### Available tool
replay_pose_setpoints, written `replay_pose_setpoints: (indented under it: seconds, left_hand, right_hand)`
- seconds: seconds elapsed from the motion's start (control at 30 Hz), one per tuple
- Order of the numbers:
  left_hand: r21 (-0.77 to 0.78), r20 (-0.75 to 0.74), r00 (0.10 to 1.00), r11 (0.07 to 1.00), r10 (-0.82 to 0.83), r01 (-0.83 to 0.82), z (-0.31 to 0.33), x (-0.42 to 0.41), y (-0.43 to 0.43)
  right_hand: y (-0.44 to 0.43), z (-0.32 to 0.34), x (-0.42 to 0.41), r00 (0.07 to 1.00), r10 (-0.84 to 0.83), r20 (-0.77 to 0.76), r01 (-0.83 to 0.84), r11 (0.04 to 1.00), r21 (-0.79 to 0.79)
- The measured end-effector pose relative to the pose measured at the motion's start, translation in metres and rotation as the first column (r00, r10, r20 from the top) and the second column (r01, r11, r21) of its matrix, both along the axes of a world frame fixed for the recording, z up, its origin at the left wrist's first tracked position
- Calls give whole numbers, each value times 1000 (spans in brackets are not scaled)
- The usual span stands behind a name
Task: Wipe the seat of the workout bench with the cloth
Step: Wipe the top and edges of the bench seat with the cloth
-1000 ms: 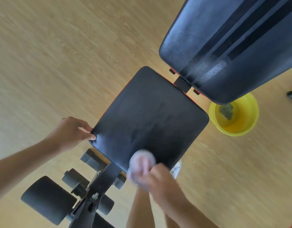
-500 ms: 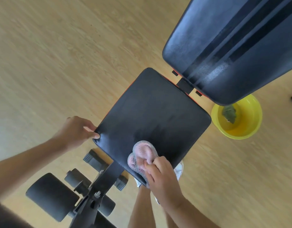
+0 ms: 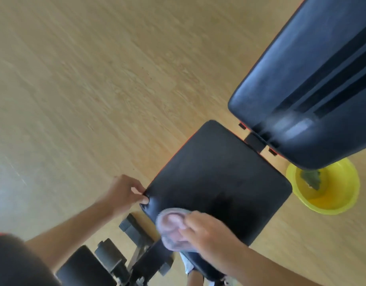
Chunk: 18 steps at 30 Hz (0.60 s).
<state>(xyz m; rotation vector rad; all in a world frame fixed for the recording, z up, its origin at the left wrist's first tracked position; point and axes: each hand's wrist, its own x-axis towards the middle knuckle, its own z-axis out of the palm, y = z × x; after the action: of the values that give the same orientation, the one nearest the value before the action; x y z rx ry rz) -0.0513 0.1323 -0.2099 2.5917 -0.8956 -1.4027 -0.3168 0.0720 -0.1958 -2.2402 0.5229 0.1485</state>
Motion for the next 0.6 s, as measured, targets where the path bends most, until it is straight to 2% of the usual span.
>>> replay_pose_setpoints:
  seconds: [0.07, 0.1, 0.13, 0.17, 0.2, 0.23, 0.27, 0.33, 0.4, 0.47, 0.57, 0.6]
  left_hand:
    - [6, -11, 999, 999, 50, -50, -3, -1, 2]
    - [12, -4, 998, 998, 64, -63, -4, -1, 3]
    - [14, 2, 997, 997, 72, -72, -6, 0, 4]
    - [10, 9, 997, 997, 80, -80, -5, -1, 4]
    - [3, 14, 997, 997, 82, -82, -2, -3, 4]
    - [-8, 22, 997, 997, 77, -77, 1, -5, 4]
    - [-20, 32, 997, 997, 74, -73, 3, -7, 5]
    - [-17, 40, 997, 998, 69, -68, 7, -12, 2]
    - [-9, 30, 997, 998, 65, -64, 6, -8, 5]
    - [-13, 12, 996, 996, 84, -84, 4, -5, 5]
    - [-14, 13, 994, 994, 111, -111, 3, -6, 4]
    - [-13, 15, 993, 993, 117, -117, 2, -3, 6]
  right_hand:
    - [-44, -4, 6, 951, -310, -4, 309, 948, -81]
    - [-70, -7, 22, 884, -467, -9, 462, 876, -142]
    - [-94, -10, 46, 838, -546, 10, 534, 814, -227]
    - [-113, -13, 72, 856, -517, -5, 494, 820, -289]
    - [-125, -15, 101, 906, -416, -80, 380, 881, -281]
    - [-129, -17, 129, 942, -275, -194, 234, 949, -212]
    - [-124, -17, 151, 953, -71, -295, 59, 997, -50]
    - [-107, -3, 175, 874, 303, -380, -269, 953, 141]
    - [-121, 1, 175, 784, 467, -408, -436, 883, 174]
    - [-174, 6, 165, 775, 417, -475, -430, 898, 88]
    - [-266, 5, 144, 805, 147, -575, -236, 968, -82]
    - [-280, 2, 143, 809, 116, -576, -207, 974, -95]
